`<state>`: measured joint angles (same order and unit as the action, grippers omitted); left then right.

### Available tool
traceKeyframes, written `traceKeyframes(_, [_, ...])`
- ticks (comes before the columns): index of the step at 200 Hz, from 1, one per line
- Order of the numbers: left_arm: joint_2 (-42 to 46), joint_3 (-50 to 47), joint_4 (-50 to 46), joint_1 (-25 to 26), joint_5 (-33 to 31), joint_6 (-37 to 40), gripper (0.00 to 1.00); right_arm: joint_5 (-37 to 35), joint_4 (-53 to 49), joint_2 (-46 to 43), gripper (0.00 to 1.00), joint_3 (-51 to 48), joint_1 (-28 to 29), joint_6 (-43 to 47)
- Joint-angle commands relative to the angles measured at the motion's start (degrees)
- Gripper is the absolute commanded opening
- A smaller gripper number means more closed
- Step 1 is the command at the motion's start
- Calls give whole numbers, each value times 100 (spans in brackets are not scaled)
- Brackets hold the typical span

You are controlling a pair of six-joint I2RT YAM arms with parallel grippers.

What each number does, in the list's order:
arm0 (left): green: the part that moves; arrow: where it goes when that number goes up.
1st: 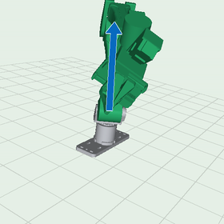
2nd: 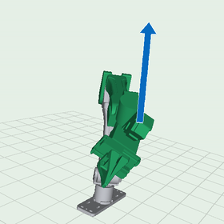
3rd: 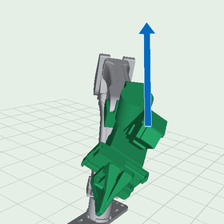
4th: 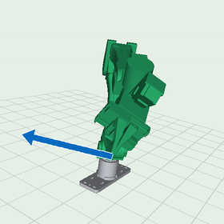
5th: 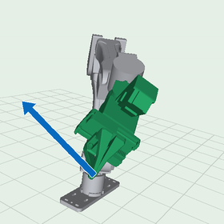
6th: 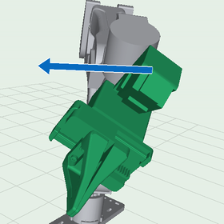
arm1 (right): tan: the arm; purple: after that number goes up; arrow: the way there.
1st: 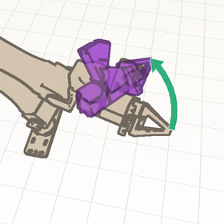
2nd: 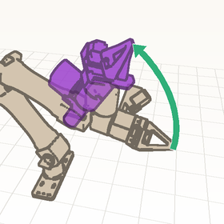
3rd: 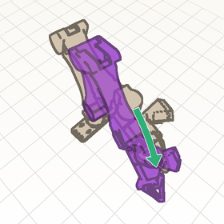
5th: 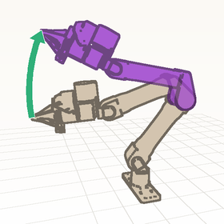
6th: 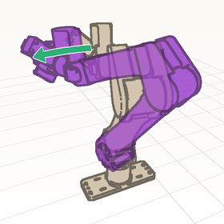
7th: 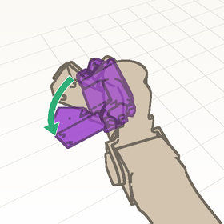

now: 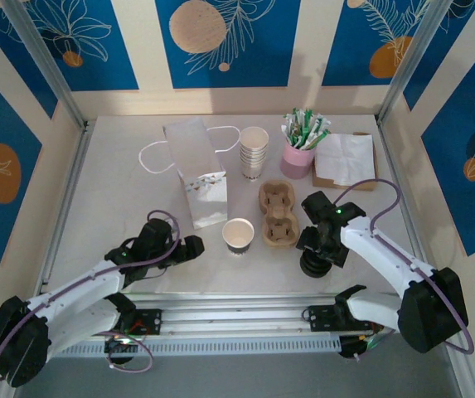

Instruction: Pack the takeout coffee

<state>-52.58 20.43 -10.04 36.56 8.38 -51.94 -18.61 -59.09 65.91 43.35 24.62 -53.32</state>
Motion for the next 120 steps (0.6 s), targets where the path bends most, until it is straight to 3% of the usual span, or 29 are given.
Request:
traceKeyframes(1, [16,172,-159,77,-108,98,84,-14,-67,58,84,-50,25,50])
traceKeyframes(120, [-8,180,-280,86,-175,88,84,-270,-221,81,71,36,244,-87])
